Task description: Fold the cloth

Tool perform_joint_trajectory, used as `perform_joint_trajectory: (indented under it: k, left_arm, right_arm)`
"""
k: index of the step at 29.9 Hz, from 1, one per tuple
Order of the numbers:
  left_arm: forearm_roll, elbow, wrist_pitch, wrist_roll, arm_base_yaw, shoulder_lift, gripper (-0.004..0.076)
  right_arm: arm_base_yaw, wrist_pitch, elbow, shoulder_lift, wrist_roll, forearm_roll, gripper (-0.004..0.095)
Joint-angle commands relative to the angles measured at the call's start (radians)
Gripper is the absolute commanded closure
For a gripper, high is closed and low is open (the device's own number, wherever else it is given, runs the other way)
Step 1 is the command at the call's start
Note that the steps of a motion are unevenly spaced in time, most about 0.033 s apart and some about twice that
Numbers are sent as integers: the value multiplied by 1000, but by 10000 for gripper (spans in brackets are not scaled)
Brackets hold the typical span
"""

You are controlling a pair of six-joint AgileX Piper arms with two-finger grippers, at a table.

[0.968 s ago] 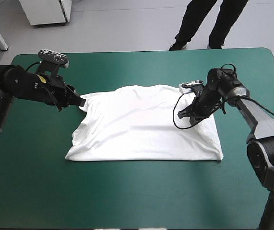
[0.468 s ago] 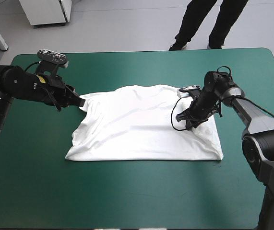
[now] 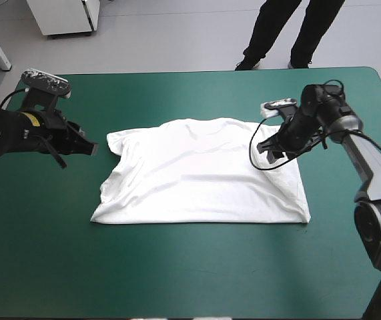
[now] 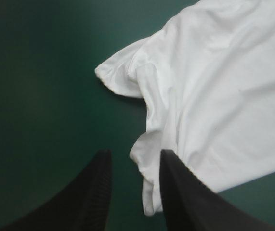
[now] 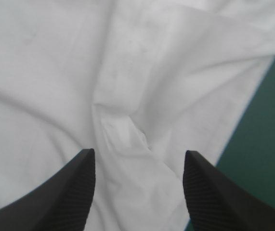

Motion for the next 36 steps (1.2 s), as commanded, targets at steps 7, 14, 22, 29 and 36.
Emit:
perform_joint_trajectory:
  k: [7,14,22,29,36]
  left_arm:
    - [43,342,21,-26,-1,-107,449]
    - [45,490,-74,-26,-1,-59,277]
    - [38,511,-154,-22,-1,71,253]
    - [39,511,-202,-8,-1,190,253]
    - [39,511,-240,-4,-1,307,253]
  right_arm:
    - [-114,31,152,-373,23,-21,377]
    - [-114,-4,381,-518,23,-53,377]
    - [-112,-19,436,-531,23,-60,377]
    - [-94,-21,436,-531,23,-95,377]
    - [-86,-38,436,-531,23,-103,377]
